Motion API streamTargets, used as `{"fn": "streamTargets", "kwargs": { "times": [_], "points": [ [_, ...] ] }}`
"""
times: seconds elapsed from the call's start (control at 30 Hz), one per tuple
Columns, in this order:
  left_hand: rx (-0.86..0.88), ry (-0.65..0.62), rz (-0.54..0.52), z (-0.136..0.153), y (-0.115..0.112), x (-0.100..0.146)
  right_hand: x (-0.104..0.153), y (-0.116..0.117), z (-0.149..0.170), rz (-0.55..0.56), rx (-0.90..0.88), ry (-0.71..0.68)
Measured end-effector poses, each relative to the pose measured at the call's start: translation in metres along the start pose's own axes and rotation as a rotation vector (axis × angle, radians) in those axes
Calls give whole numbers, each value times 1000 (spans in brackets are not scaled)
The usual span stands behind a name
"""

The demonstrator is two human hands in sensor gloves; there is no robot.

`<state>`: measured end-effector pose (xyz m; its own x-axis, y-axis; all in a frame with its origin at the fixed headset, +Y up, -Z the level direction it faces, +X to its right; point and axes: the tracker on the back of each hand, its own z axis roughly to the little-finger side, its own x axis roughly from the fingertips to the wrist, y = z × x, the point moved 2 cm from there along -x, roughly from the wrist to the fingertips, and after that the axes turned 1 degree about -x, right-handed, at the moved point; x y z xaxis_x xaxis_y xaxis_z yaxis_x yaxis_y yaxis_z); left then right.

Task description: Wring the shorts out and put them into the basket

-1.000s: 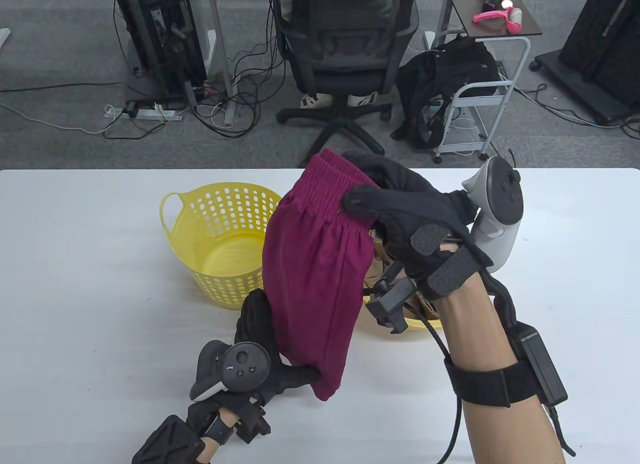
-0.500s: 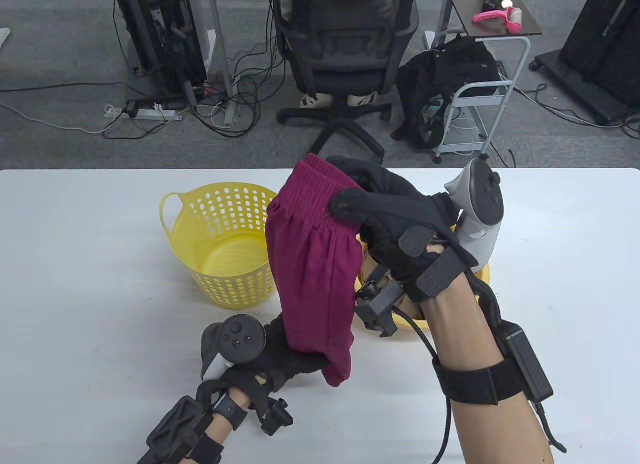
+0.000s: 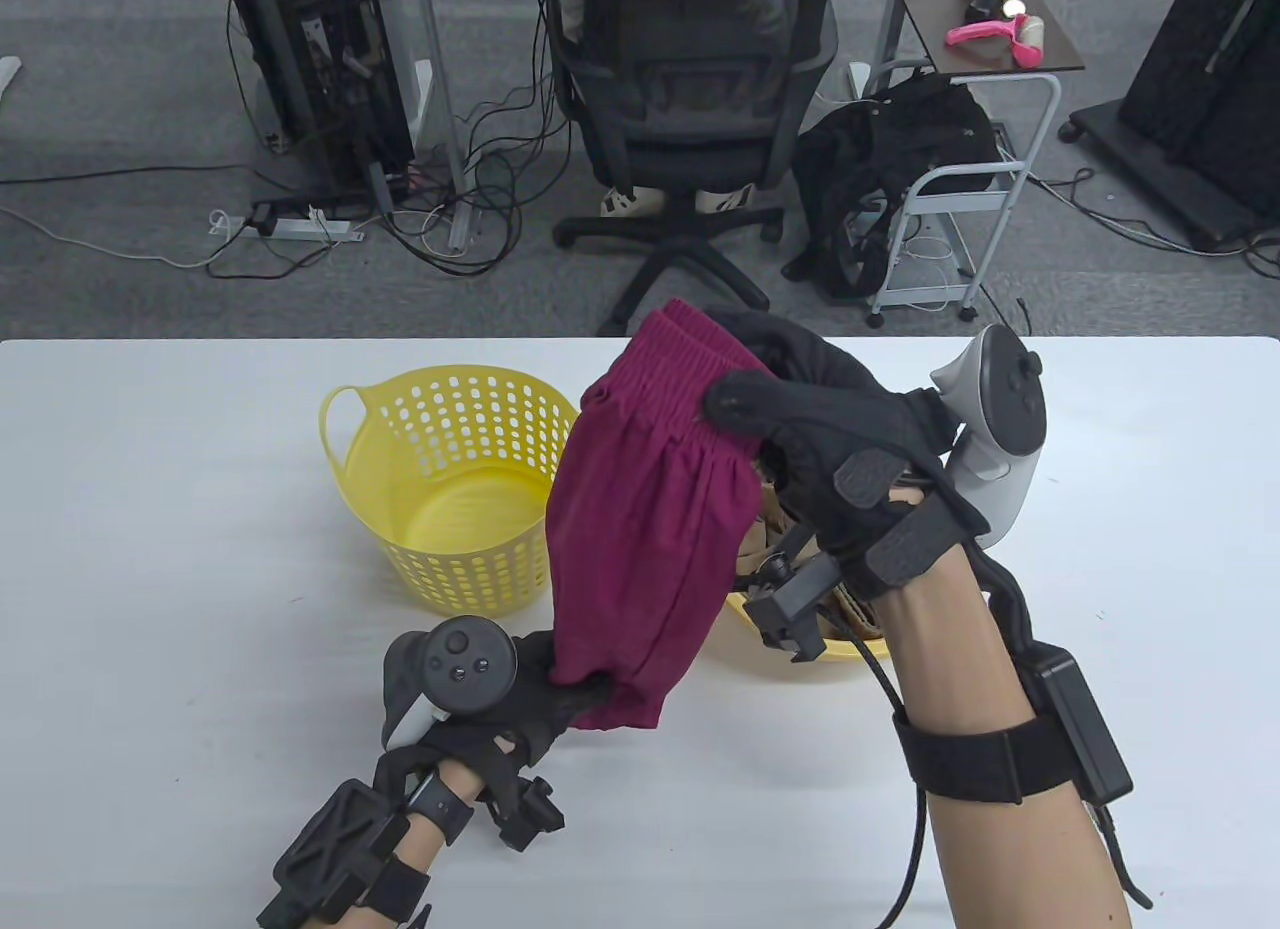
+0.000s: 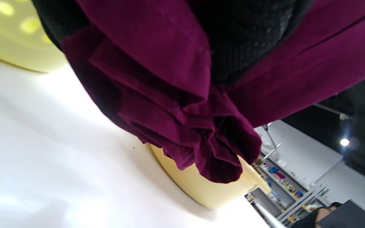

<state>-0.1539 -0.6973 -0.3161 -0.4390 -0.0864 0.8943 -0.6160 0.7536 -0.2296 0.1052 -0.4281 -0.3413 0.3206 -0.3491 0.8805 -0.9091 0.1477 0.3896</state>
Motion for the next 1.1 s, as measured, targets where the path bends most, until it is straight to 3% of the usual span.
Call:
{"fn": "streamTargets", "kwargs": {
  "times": [0.4, 0.87, 1.1],
  "points": [
    [-144, 79, 57, 10, 16, 7, 12, -28, 2, 94, 166, 30],
    [-282, 156, 260, 16, 48, 19, 41, -67, 14, 258, 544, 104],
    [-286, 150, 228, 5, 75, 28, 51, -80, 36, 296, 642, 135]
  ]
}}
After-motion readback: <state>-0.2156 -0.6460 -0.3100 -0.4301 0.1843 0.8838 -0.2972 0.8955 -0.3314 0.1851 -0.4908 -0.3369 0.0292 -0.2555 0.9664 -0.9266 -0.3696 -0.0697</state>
